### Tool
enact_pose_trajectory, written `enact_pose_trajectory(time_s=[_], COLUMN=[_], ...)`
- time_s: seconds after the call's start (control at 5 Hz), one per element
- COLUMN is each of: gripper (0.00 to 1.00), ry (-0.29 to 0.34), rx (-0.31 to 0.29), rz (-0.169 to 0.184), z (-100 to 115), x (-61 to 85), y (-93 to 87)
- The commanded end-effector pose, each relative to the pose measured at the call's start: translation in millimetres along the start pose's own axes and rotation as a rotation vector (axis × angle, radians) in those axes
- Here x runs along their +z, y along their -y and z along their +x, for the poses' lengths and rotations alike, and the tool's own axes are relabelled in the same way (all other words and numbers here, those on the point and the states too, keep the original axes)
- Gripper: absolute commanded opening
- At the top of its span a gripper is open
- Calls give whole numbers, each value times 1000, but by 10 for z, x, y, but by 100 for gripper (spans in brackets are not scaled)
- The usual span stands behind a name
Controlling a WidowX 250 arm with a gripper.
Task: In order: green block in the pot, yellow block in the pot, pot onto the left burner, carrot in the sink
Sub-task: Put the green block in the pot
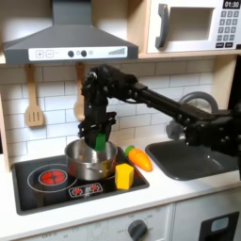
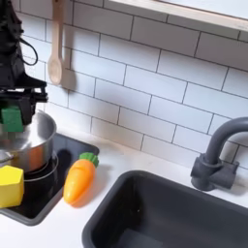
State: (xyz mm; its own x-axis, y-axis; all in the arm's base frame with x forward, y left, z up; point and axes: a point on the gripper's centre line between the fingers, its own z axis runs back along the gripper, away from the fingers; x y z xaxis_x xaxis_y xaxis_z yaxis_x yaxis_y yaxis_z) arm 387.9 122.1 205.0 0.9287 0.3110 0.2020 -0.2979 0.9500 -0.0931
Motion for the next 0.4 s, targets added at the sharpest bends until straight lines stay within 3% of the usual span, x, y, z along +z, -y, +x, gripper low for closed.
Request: enact_pose_trajectory(time_s=[0.0, 0.2], gripper=[0, 0], ry=[-55, -54], rx=[-1, -1], rz=[4, -3], z=[-33, -83], x=[-216, -198], y=[-3, -41])
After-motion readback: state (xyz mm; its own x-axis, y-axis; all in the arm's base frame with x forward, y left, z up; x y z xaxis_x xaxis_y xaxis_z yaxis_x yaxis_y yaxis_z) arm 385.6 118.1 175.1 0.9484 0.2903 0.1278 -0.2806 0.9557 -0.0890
